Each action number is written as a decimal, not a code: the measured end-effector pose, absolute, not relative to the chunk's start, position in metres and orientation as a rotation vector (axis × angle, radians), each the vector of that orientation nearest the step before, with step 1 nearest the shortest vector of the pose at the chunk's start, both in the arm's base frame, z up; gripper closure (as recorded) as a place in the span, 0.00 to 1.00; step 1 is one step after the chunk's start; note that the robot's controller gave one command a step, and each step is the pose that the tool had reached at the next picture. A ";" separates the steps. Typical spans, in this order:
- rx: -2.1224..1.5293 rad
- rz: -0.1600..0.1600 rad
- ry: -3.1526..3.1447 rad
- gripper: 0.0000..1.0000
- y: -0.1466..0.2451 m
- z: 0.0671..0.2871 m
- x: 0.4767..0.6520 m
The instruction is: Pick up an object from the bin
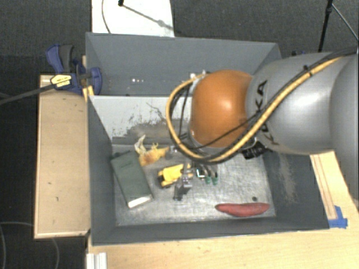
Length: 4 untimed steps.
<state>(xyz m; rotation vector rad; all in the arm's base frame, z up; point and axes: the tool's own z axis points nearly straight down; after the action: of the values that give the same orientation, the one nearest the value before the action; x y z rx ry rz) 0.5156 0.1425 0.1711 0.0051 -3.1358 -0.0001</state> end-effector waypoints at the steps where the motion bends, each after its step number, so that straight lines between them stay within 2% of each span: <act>1: -0.001 -0.002 -3.144 0.00 0.142 0.175 0.518; 2: -0.126 -0.007 -3.149 1.00 0.128 0.074 0.522; 3: -0.131 -0.007 -3.149 1.00 0.128 0.075 0.522; 4: -0.175 -0.002 -3.138 1.00 0.139 0.190 0.513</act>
Offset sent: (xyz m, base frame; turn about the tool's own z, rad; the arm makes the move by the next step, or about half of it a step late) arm 0.0025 -0.0160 -0.1011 0.0835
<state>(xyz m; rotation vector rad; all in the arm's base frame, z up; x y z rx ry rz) 0.5135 0.1394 0.1902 -0.1752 -3.1380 -0.0017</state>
